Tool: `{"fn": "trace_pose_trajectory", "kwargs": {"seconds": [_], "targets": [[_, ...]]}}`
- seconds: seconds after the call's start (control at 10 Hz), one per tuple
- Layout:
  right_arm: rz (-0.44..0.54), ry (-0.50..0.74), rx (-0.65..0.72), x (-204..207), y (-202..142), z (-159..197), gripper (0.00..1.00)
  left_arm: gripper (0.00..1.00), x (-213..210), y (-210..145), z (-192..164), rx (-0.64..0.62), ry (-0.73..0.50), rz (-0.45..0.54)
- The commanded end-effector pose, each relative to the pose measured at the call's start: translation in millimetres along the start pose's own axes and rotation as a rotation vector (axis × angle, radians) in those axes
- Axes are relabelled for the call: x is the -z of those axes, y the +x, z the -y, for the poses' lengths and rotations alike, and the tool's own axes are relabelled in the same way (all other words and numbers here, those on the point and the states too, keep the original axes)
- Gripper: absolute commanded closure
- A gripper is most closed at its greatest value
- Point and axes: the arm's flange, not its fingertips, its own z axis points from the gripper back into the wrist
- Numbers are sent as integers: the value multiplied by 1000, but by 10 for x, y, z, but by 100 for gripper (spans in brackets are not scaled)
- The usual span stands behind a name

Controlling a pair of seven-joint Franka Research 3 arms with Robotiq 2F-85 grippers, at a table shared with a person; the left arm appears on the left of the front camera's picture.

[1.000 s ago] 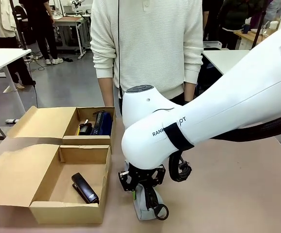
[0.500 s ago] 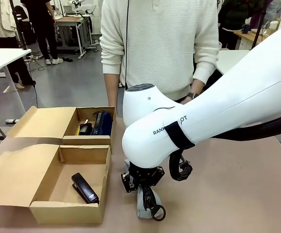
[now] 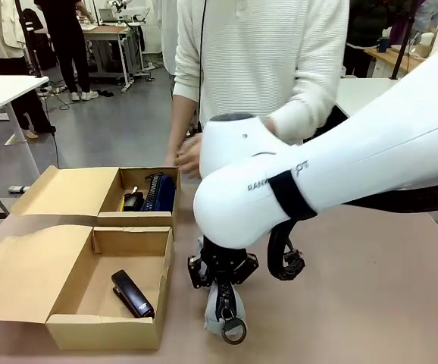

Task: Place items inside the box.
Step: Pick up a Pencil pouch or Stapler and place it inside the Mailer Box closest to the robot.

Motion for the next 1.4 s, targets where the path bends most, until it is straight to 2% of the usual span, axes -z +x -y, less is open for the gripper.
{"fn": "trace_pose_trajectory", "kwargs": {"seconds": [0.0,0.1,0.2,0.3,0.5,0.6,0.7,0.8,0.9,1.0,1.1,1.2,1.3], "targets": [[12,78,136,-366,-377,197,100,0,1,-16,-2,15,-29,10],[-26,110,197,-501,-529,301,100,0,1,-16,-2,15,-29,10],[-24,223,294,-678,-716,507,100,0,1,-16,-2,15,-29,10],[28,304,305,-797,-823,709,100,0,1,-16,-2,15,-29,10],[19,519,195,-1012,-1002,1042,100,0,1,-16,-2,15,-29,10],[-18,287,280,-864,-755,574,100,0,1,-16,-2,15,-29,10],[0,387,272,-1013,-875,778,91,0,1,-16,-2,15,-29,10],[-55,385,189,-920,-657,643,91,0,1,-16,-2,15,-29,10],[-43,463,81,-857,-460,437,91,0,1,-16,-2,15,-29,10],[17,499,-7,-823,-322,158,91,0,1,-16,-2,15,-29,10],[47,450,-11,-802,-255,9,91,0,1,-16,-2,15,-29,10],[61,439,57,-883,-267,187,91,0,1,-16,-2,15,-29,10],[19,600,97,-1082,-404,681,91,0,1,-16,-2,15,-29,10]]}}
